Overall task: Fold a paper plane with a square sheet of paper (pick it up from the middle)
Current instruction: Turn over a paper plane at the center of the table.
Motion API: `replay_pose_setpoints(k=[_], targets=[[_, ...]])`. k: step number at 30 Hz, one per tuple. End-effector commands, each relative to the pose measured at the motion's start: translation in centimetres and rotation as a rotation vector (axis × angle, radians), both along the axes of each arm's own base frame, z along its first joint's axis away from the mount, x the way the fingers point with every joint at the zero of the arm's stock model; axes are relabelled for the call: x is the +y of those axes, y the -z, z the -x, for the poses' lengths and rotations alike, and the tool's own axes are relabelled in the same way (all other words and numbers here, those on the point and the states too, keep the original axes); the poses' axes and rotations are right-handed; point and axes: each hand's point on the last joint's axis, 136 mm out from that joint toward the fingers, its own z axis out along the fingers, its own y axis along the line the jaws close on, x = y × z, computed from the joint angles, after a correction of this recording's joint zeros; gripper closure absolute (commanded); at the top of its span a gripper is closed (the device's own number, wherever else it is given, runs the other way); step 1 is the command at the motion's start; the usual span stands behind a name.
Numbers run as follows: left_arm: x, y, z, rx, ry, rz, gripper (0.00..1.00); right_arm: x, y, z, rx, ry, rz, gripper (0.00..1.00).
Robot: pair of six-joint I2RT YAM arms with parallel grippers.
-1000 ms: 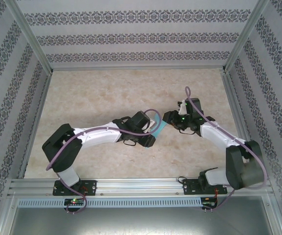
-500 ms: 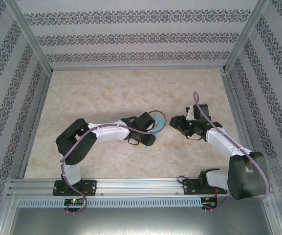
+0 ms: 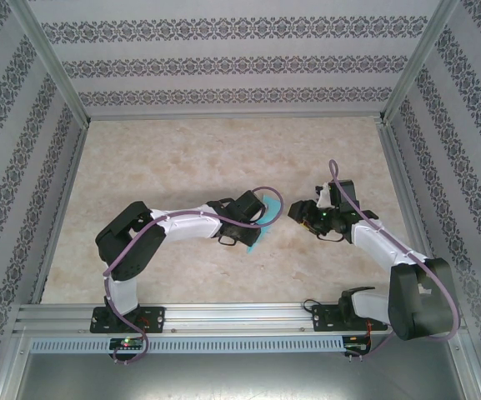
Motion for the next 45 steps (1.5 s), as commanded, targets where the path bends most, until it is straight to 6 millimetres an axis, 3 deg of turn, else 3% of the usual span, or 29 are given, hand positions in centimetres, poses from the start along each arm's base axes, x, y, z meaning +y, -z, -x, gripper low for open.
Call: replay_pose_setpoints(k=[1, 7, 20, 36, 45], targets=[[0.7, -0.1, -0.3, 0.022, -0.025, 0.004, 0.81, 1.3, -0.2, 0.2, 0.0, -0.028, -0.037, 0.49], [0.6, 0.0, -0.1, 0.08, -0.045, 0.108, 0.88, 3.5, 0.6, 0.4, 0.021, -0.058, -0.048, 0.47], [0.4, -1.6, -0.2, 0.186, -0.069, 0.357, 0.88, 8.3, 1.9, 0.4, 0.058, -0.132, -0.068, 0.44], [0.9, -1.2, -0.2, 0.211, -0.088, 0.407, 0.89, 11.0, 3.9, 0.9, 0.13, -0.184, -0.047, 0.44], [0.9, -1.8, -0.5, 0.215, -0.1, 0.454, 0.89, 11.8, 4.0, 1.1, 0.148, -0.19, -0.066, 0.55]])
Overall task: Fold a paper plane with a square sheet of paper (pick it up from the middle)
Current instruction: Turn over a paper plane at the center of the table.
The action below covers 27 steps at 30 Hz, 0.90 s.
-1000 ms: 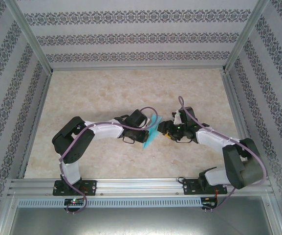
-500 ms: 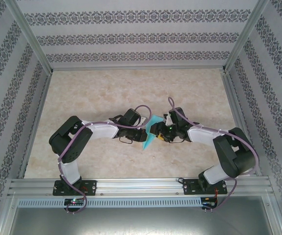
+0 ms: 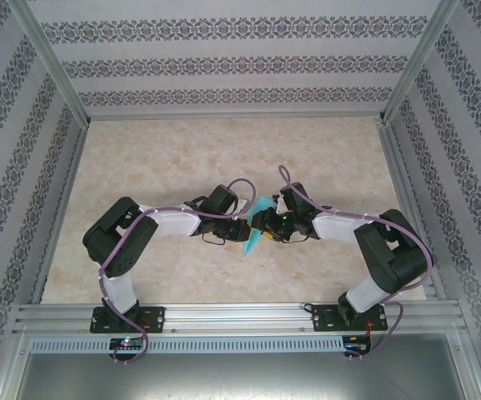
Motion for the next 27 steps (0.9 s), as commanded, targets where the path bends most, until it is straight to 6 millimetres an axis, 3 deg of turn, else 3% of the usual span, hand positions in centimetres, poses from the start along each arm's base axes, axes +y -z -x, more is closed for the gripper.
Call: replay_pose_setpoints(k=[1, 8, 17, 27], targets=[[-0.4, -2.3, -0.9, -0.035, -0.02, 0.09, 0.89, 0.9, -0.3, -0.2, -0.001, -0.009, -0.013, 0.56], [0.0, -2.7, -1.2, -0.028, -0.043, 0.127, 0.89, 0.8, 0.5, 0.2, 0.014, -0.017, 0.03, 0.7], [0.2, -3.2, -1.8, -0.005, -0.075, 0.189, 0.89, 0.7, 0.9, 0.2, 0.017, -0.033, 0.072, 0.8], [0.7, -3.2, -1.9, 0.014, -0.095, 0.221, 0.85, 0.0, 0.1, -0.1, -0.022, -0.052, 0.155, 0.99]])
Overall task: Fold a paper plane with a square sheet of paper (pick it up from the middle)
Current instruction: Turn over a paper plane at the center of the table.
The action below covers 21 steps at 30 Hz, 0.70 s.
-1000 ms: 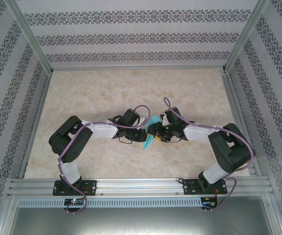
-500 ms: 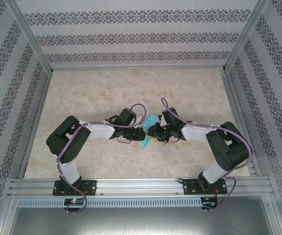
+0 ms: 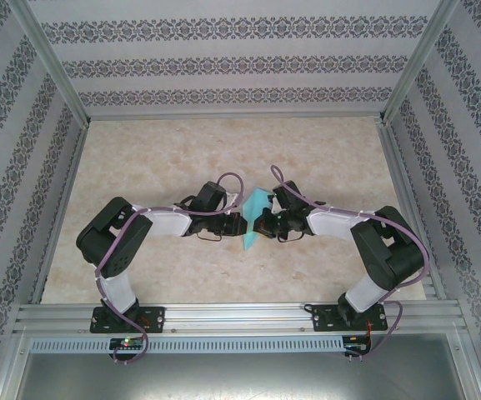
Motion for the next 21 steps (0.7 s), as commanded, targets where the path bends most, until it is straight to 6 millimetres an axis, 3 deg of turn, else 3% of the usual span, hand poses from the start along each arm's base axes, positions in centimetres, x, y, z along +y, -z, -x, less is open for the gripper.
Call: replay_pose_setpoints(k=[1, 9, 11, 16, 21], targets=[[0.1, -1.6, -0.7, -0.029, -0.014, 0.059, 0.84, -0.6, -0.6, -0.2, -0.036, -0.023, 0.073, 1.0], [1.0, -1.4, -0.7, -0.029, -0.022, 0.04, 0.72, -2.8, -2.2, 0.1, -0.057, -0.157, 0.306, 1.0], [1.2, -1.9, -0.7, -0.036, -0.024, 0.046, 0.64, -2.9, -2.4, 0.3, -0.039, -0.211, 0.36, 1.0], [2.3, -3.0, -0.1, -0.053, -0.024, 0.03, 0.55, -2.4, -1.8, 0.5, 0.007, -0.313, 0.441, 1.0], [4.4, -2.9, 1.1, -0.039, -0.045, -0.024, 0.5, -1.3, -1.1, 0.1, 0.017, -0.362, 0.48, 0.99]])
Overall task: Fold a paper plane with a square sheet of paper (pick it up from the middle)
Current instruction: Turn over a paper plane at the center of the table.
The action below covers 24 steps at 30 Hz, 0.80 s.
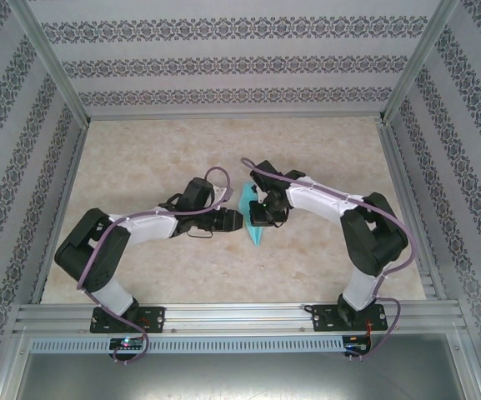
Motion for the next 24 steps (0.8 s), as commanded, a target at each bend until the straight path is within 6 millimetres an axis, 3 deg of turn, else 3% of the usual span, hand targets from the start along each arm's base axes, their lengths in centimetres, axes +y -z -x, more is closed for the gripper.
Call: replay_pose_setpoints(k=[1, 8, 14, 19, 24], targets=[[2.3, 1.0, 1.2, 0.026, -0.01, -0.062, 0.48, -0.6, 0.5, 0.8, 0.031, -0.064, 0.089, 0.98], [3.9, 1.0, 1.8, 0.03, -0.032, -0.083, 0.39, 0.4, 1.7, 0.5, 0.046, -0.082, 0.098, 0.9], [4.5, 0.2, 1.6, -0.012, -0.018, -0.126, 0.31, 0.8, 1.4, 0.1, 0.032, -0.083, 0.088, 0.8], [5.2, -0.6, 1.1, -0.056, -0.01, -0.183, 0.29, 0.6, 0.1, 0.1, 0.007, -0.084, 0.086, 0.7], [6.7, -1.8, 0.1, -0.102, -0.023, -0.312, 0.24, 0.0, -2.6, 0.1, -0.045, -0.092, 0.078, 0.6]])
